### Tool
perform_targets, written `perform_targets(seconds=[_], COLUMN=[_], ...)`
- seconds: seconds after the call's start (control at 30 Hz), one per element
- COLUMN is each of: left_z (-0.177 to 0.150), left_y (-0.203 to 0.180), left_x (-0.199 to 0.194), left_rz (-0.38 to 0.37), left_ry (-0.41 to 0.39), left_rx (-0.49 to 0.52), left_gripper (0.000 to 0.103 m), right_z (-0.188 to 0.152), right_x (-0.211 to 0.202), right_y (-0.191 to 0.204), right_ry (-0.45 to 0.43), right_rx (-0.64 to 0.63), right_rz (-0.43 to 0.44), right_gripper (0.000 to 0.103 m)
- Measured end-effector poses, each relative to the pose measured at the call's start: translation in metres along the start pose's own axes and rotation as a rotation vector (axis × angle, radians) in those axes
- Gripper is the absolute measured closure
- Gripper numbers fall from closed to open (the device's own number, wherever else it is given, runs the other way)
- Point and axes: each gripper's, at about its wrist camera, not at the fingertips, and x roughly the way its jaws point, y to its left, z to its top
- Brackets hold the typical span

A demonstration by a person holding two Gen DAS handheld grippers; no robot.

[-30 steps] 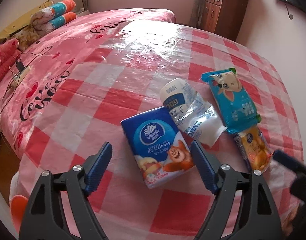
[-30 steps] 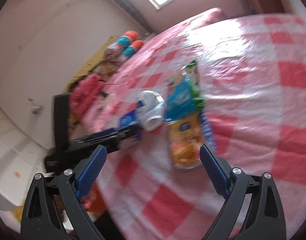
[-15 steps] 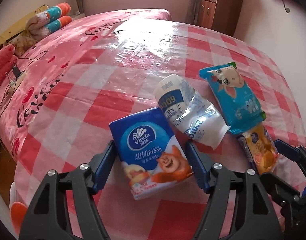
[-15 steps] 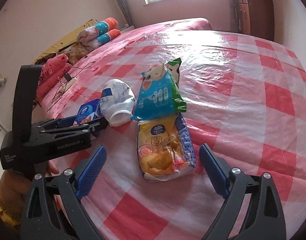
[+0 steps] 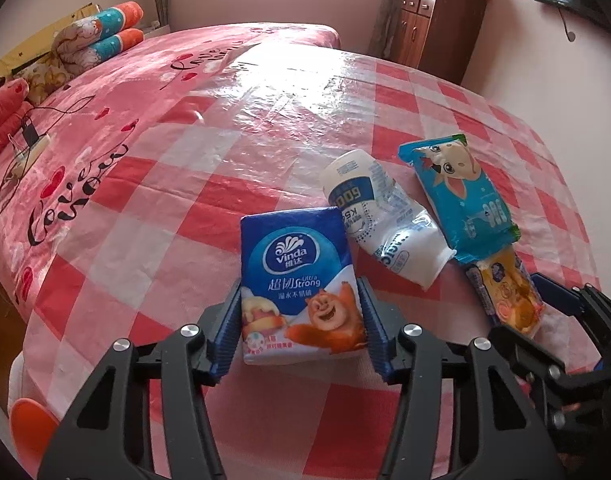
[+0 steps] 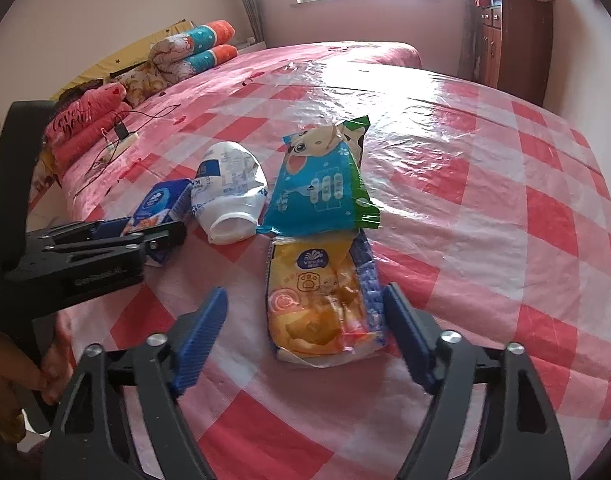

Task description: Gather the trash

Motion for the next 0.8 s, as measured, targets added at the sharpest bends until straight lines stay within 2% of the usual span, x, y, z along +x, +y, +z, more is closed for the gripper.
perform_targets(seconds=[0.3,0.53,0.8], left_z=[-0.012,-0.027,-0.037], left_y=[0.016,0.024,0.030], left_x=[-0.014,-0.020,-0.033], left_rz=[-0.054,-0.093,-0.127], left_ry=[-0.012,0.003,-0.014], left_rx=[-0.020,-0.017,-0.003], left_gripper=[0.049,0.049,0.049], right_z=[0.001,0.000,-0.001], right_x=[0.002,0.002,0.001], right_y=[0.001,-0.001,0.008], right_ry=[0.005,0.006,0.001], right_rx=[-0.037,-0.052,-0.100], right_rz=[-0.058,-0.076,-0.100], right_gripper=[0.051,0.055,0.060])
